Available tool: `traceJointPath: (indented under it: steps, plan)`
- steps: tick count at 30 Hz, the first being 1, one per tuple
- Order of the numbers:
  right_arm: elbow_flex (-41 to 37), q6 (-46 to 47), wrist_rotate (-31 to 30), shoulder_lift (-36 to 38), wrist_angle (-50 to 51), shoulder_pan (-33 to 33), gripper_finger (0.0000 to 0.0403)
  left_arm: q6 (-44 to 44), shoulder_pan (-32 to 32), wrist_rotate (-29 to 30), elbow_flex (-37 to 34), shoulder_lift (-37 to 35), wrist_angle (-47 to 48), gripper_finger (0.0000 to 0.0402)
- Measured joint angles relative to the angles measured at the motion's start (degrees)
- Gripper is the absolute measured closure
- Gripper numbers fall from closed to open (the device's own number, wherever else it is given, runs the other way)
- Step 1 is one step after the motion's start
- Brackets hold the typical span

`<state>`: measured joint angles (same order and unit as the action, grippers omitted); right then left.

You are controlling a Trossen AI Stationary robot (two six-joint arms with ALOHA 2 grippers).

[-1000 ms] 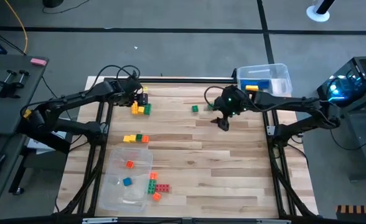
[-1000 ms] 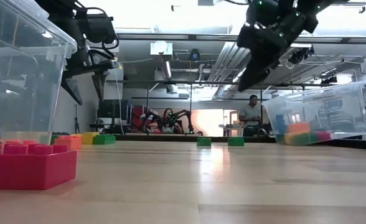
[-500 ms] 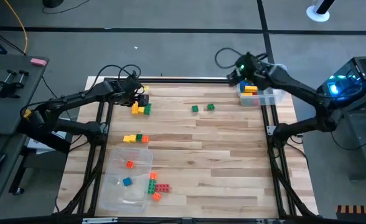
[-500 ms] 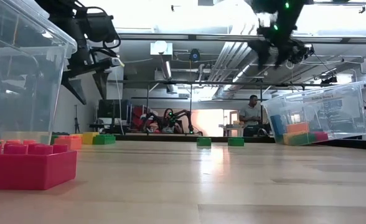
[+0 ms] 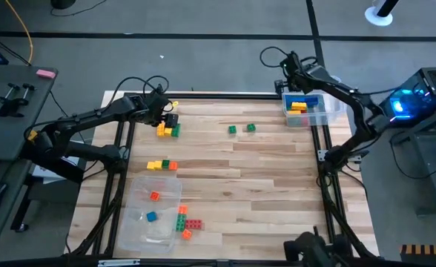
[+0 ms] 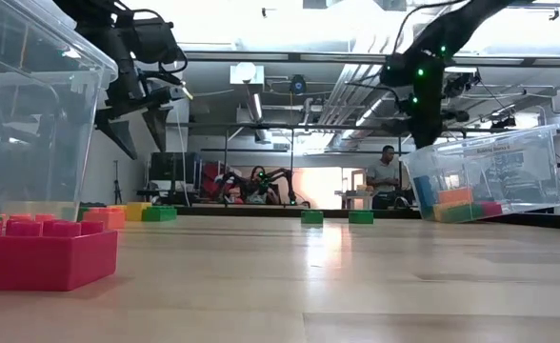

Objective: Sort blocks by size
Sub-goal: Adjust the right transparent bin

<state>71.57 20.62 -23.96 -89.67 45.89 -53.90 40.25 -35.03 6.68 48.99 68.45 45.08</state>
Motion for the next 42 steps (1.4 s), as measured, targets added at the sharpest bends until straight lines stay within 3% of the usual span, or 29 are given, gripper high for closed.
traceJointPath:
  steps: [8, 13, 19, 23, 33, 42]
  plan:
    - [-0.17, -5.09, 0.15, -1.42, -6.42, 1.41, 0.0401, 0.0, 0.0, 0.01, 0.0, 0.0, -1.55, 0.0135]
    - [-0.11, -8.15, 6.47, -1.42, -6.97, 1.45, 0.0402, 0.0, 0.0, -0.03, 0.0, 0.0, -3.08, 0.0135]
    - [-0.2, -7.65, 9.15, -1.5, -5.32, 1.48, 0.0402, -0.2, 0.0, -0.12, 0.0, 0.0, -3.04, 0.0135]
    - [-0.2, -8.07, 15.88, -1.48, -3.43, 2.31, 0.0402, -0.97, 0.0, -0.44, 0.0, 0.0, -3.02, 0.0135]
    - [-0.2, -13.52, 25.99, -1.48, 8.64, 8.54, 0.0402, -1.54, 0.02, -1.71, 0.0, 0.0, -2.99, 0.0135]
    - [-0.2, -17.99, 28.42, 1.47, 22.38, 14.67, 0.0403, -2.45, 0.02, -1.72, 0.0, 0.0, -2.99, 0.0135]
